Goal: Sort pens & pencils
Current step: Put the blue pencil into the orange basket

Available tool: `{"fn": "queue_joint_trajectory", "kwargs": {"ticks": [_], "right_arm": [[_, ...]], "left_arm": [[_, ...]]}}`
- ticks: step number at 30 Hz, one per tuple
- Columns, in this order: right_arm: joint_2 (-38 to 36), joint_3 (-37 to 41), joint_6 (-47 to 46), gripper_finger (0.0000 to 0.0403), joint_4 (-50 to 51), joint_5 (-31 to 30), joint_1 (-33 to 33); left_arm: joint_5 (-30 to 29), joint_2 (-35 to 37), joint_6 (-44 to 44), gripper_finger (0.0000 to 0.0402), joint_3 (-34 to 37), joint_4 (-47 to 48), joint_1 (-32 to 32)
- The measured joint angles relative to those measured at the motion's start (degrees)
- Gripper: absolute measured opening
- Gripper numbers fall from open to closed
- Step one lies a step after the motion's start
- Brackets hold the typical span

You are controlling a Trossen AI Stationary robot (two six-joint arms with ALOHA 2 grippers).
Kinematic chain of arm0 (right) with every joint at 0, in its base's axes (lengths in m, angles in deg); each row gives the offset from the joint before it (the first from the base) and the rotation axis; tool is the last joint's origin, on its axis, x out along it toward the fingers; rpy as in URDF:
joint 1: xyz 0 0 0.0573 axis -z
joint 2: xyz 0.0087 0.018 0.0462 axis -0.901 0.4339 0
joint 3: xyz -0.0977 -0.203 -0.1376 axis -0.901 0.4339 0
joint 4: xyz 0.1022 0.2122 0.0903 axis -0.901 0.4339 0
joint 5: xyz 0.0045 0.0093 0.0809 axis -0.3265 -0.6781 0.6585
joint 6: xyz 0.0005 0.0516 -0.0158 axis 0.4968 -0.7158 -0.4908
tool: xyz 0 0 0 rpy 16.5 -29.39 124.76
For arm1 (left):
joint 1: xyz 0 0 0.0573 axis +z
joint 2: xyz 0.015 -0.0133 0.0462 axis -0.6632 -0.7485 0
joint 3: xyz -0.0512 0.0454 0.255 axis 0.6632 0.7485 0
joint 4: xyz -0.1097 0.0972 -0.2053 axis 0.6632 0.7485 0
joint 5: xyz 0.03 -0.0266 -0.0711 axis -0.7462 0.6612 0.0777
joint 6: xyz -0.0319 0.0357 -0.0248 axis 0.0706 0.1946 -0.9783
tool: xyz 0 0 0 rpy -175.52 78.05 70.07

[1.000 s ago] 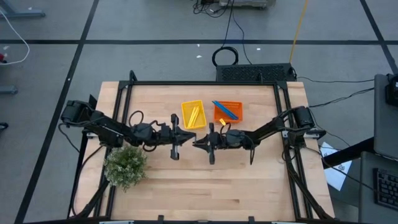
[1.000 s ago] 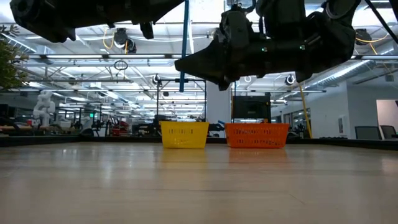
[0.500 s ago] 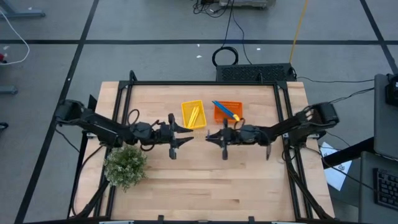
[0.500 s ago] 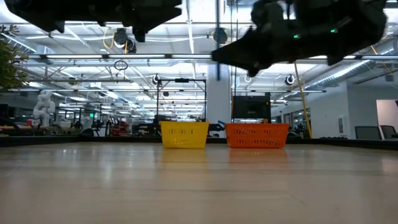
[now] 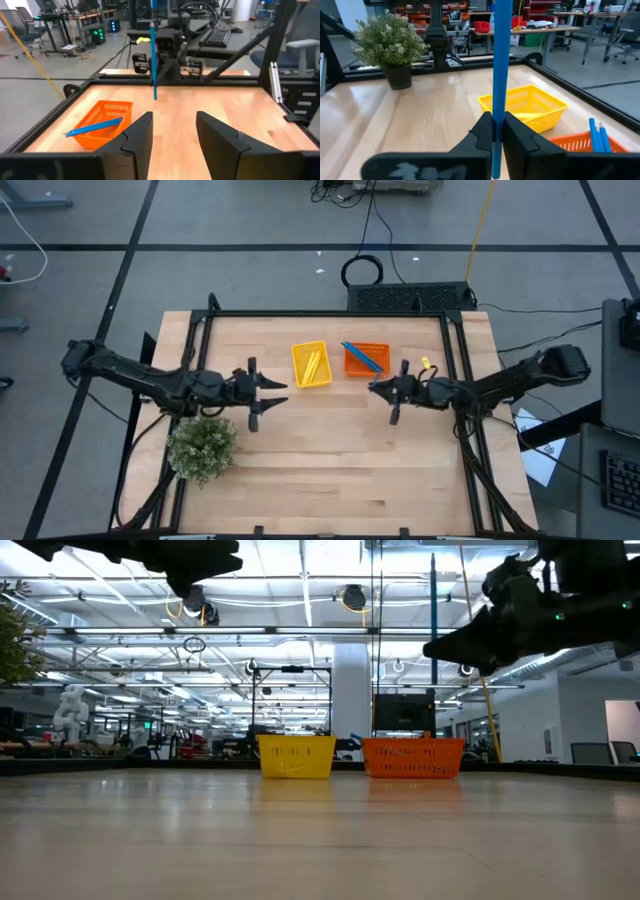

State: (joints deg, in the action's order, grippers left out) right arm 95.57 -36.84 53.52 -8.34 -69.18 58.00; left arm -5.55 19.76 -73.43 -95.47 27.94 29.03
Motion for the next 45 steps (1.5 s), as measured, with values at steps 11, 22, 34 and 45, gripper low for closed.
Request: {"fn": "queue_joint_trajectory", "kwargs": {"ticks": [11, 22, 34, 45], "right_arm": [[-1.52, 0.89, -1.7, 0.001, 0.45, -3.16, -0.09], [4.58, -15.16, -5.84, 0.001, 31.22, -20.44, 2.91], [13.85, -16.75, -14.93, 0.001, 37.3, -19.81, 12.68], [14.35, -16.78, -19.27, 0.0035, 39.53, -11.4, 14.14]], "left_arm": [[-0.03, -0.6, -0.22, 0.0157, 0.07, -0.18, -0.7], [-0.48, -0.62, 0.25, 0.0157, 0.07, -2.71, -0.7], [-0.48, -0.63, -0.61, 0.0157, 0.07, -2.15, -0.7], [-0.48, -0.63, -0.79, 0.0157, 0.07, -2.15, -0.7]]}}
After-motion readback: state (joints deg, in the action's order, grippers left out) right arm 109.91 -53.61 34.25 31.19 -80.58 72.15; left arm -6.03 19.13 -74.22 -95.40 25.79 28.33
